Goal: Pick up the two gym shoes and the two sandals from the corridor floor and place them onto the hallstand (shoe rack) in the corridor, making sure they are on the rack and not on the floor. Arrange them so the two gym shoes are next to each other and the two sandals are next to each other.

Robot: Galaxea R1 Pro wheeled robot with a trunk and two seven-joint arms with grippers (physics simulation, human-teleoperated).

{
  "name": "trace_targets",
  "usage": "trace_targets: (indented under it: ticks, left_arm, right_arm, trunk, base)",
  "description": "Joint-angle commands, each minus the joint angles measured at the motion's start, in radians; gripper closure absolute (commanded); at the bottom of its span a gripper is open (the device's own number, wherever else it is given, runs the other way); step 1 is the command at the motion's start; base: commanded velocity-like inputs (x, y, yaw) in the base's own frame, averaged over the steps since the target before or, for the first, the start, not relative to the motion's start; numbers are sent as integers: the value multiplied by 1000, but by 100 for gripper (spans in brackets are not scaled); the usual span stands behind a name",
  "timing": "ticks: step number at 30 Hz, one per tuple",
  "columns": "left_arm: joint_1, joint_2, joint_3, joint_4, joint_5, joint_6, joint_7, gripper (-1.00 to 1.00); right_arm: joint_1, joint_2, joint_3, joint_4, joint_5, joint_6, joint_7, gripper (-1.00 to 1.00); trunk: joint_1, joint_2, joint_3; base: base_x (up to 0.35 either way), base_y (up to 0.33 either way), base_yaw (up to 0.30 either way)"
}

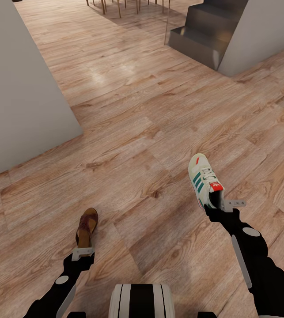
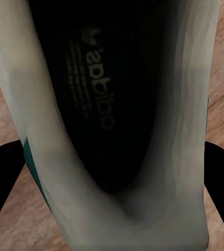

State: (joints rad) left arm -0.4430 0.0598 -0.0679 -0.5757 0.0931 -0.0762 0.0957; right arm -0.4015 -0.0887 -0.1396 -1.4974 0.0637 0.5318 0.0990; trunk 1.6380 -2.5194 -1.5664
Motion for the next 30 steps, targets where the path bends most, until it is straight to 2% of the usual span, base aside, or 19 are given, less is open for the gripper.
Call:
trace_targets:
  ticks: [1,13,20,26,30]
  left_arm:
    - [0,1,-7,0,10,-4,7,-100]
    - [0,4,-5,-1,9,-8,12,-100]
    - [0,4,-9,-20,8,-65,13,-100]
    - [1,3,-9,-24,8,-106,12,-100]
    - [1,3,-9,-26,9,-114,12,-100]
  right_arm:
    - [0,1,-2,-1,7,5,8,100]
    - [0,0,-2,-1,7,6,8,100]
    - [0,1,-2,-1,7,7,8,100]
    - [0,0,-2,-1,7,7,8,100]
    - [0,0,-2,-1,7,7,8,100]
  trunk:
    - [0,0,-1]
    - [0,0,-1]
    - [0,0,-1]
    - [3,-2,-24]
    - [3,-2,-24]
  base:
    - [0,0,0]
    - [0,0,0]
    - [0,0,0]
    - [0,0,0]
    - [0,0,0]
